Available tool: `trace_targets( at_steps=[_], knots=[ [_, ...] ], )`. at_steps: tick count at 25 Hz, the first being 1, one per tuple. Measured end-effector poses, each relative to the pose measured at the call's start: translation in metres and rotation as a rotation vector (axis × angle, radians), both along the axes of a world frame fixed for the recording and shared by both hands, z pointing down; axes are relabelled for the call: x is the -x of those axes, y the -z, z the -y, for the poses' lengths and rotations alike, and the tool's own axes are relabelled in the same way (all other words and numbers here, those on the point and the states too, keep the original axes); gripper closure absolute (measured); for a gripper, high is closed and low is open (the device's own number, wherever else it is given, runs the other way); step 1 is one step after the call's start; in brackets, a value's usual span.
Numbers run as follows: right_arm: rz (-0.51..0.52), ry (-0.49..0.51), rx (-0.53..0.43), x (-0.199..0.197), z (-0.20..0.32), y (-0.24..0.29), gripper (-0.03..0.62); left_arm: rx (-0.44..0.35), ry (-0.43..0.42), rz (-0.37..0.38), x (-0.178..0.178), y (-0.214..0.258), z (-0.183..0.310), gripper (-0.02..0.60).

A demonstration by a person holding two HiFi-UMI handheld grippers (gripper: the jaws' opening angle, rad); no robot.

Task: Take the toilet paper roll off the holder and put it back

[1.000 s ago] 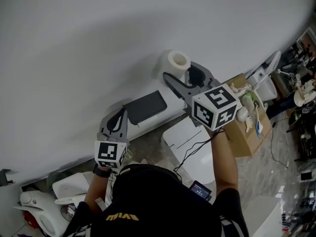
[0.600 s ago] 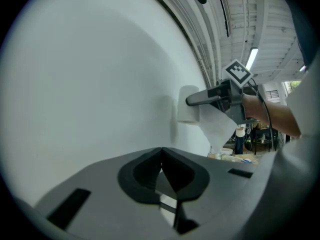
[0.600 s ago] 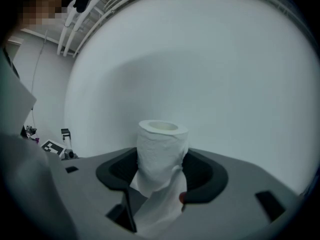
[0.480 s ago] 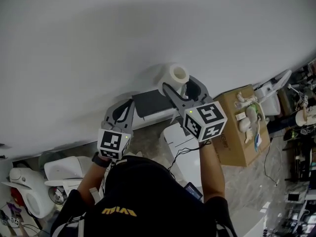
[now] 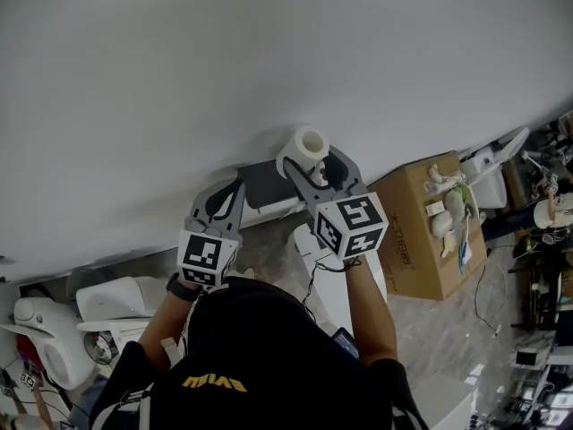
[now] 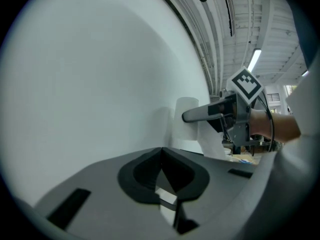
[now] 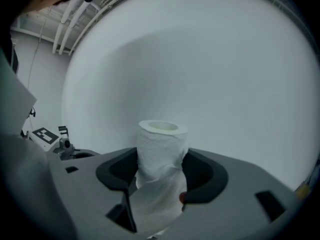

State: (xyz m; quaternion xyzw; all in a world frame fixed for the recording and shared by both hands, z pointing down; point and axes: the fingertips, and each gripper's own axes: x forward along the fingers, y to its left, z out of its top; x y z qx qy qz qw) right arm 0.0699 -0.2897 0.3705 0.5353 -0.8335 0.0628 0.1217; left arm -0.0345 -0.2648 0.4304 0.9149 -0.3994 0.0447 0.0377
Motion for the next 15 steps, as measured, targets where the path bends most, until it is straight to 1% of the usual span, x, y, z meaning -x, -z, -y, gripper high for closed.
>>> trace_targets(
  at_steps=[5,7,11,13,15],
  knots=[
    [-0.017,-0.012,-0.010,0.012,-0.001,-0.024,0.324,0.017,-0.004,0.014,0.002,-0.007,-0.003,0.571],
    [-0.037,-0.006,0.007,0.016,-0.002,-0.038,0.324,0.021,0.004,0.014,0.004,-0.010,-0.004,0.571],
    [-0.034,-0.006,0.032,0.015,0.001,-0.054,0.324,0.029,0.005,0.019,0.003,-0.013,-0.003,0.571],
    [-0.048,-0.011,0.022,0.018,0.000,-0.062,0.324,0.033,0.008,0.015,0.006,-0.016,-0.004,0.571],
    [-0.081,-0.011,-0.014,0.023,-0.001,-0.068,0.324,0.036,0.016,0.012,0.007,-0.018,-0.004,0.571]
  ],
)
